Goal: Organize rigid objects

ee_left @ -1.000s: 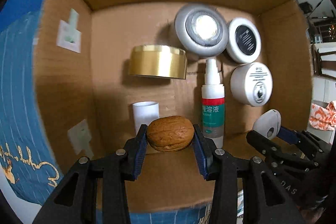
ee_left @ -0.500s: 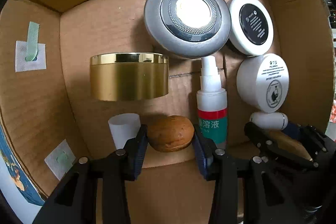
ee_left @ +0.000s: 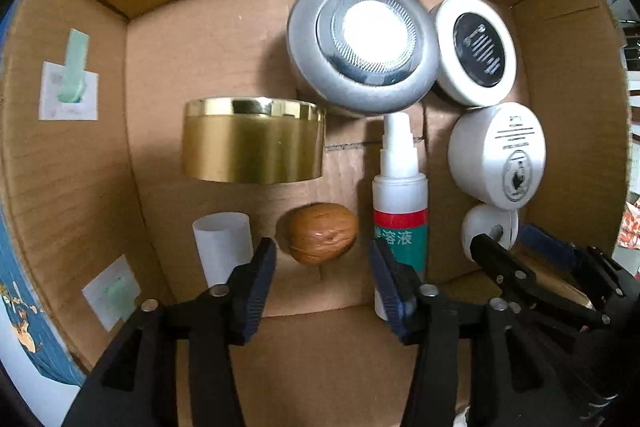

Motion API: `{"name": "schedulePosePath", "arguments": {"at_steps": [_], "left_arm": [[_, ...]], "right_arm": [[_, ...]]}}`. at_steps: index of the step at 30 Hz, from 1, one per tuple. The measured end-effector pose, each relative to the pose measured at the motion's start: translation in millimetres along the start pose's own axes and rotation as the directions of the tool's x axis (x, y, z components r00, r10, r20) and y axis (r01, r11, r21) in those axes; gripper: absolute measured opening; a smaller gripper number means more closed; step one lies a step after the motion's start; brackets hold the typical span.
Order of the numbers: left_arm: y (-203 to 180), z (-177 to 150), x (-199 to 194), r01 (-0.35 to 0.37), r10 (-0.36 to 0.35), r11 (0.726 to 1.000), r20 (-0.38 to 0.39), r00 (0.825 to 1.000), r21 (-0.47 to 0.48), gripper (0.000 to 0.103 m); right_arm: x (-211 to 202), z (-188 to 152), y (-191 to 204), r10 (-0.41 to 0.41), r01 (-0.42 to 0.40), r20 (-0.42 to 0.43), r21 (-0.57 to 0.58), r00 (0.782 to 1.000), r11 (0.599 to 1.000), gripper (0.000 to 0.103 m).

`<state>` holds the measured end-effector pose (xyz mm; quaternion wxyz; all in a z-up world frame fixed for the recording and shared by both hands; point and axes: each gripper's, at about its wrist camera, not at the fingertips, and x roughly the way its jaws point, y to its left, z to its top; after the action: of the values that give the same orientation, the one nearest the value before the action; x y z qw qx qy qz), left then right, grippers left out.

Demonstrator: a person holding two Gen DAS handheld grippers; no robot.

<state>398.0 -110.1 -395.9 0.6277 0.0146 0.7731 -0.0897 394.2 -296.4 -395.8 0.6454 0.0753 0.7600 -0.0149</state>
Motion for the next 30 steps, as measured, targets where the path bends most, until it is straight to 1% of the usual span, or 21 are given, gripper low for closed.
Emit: {"name": "schedulePosePath", "arguments": {"at_steps": [1,3,6,8,9,10,13,15,17,18,20,21,22,23,25,27,30], "left_arm": [[-1,-1,-6,-0.002,0.002,1.0,0.009,1.0,0.001,0.059],[-3,-4,-16,-0.001,0.001,1.0,0.03,1.0,0.002,0.059],[-5,-13,-34,0.0,0.001,1.0,0.085,0.996,-0.004,0.062],[-8,-23,-45,-0.007,0.007,1.0,0.123,0.992,0.001,0.076],[-8,-29,-50,-0.014,0.013,1.0,0.144,0.989,0.003,0.078],[-8,-30,-58,-0.02,0.018,1.0,0.167,0.986,0.006,0.079],[-10,-49,-80,-0.047,0.042,0.999,0.244,0.969,0.014,0.088],[-8,-62,-95,-0.054,0.048,0.998,0.287,0.957,0.013,0.089],[-4,-69,-108,-0.059,0.057,0.998,0.316,0.947,-0.003,0.1],[-3,-77,-113,-0.06,0.059,0.998,0.33,0.942,-0.008,0.101],[0,-82,-121,-0.068,0.071,0.997,0.349,0.934,-0.02,0.101],[5,-84,-129,-0.066,0.07,0.998,0.365,0.928,-0.025,0.101],[11,-83,-137,-0.069,0.076,0.997,0.375,0.924,-0.032,0.101],[14,-84,-142,-0.074,0.083,0.996,0.385,0.919,-0.039,0.101],[16,-91,-148,-0.074,0.088,0.996,0.41,0.908,-0.051,0.101],[18,-101,-153,-0.079,0.097,0.995,0.43,0.897,-0.058,0.101],[19,-111,-160,-0.079,0.1,0.995,0.45,0.887,-0.064,0.101]], "right_arm": [[-2,-3,4,-0.004,0.004,0.009,-0.002,1.0,1.0,0.06],[-11,-6,2,0.008,-0.008,0.014,0.01,1.0,1.0,0.061],[-28,-8,3,0.016,-0.017,0.047,0.004,0.999,1.0,0.066],[-38,-14,1,0.004,-0.004,0.073,-0.003,0.997,1.0,0.067],[-42,-17,2,0.001,-0.001,0.082,-0.006,0.997,1.0,0.068],[-47,-21,1,-0.003,0.004,0.095,-0.011,0.995,1.0,0.069],[-61,-27,2,-0.015,0.017,0.129,-0.02,0.991,1.0,0.07],[-70,-35,6,-0.016,0.02,0.151,-0.028,0.988,0.999,0.071],[-75,-48,10,-0.011,0.016,0.17,-0.028,0.985,0.999,0.076],[-77,-54,15,-0.009,0.014,0.178,-0.03,0.984,0.999,0.078],[-84,-62,17,-0.015,0.023,0.203,-0.038,0.979,0.999,0.085],[-87,-60,25,-0.017,0.027,0.211,-0.04,0.977,0.999,0.091],[-93,-61,28,-0.016,0.027,0.227,-0.044,0.974,0.999,0.095],[-97,-61,31,-0.018,0.029,0.238,-0.046,0.971,0.998,0.096],[-108,-69,34,-0.019,0.034,0.262,-0.05,0.965,0.998,0.103],[-115,-75,36,-0.016,0.032,0.281,-0.05,0.96,0.998,0.103],[-125,-84,39,-0.014,0.032,0.304,-0.053,0.953,0.998,0.103]]}}
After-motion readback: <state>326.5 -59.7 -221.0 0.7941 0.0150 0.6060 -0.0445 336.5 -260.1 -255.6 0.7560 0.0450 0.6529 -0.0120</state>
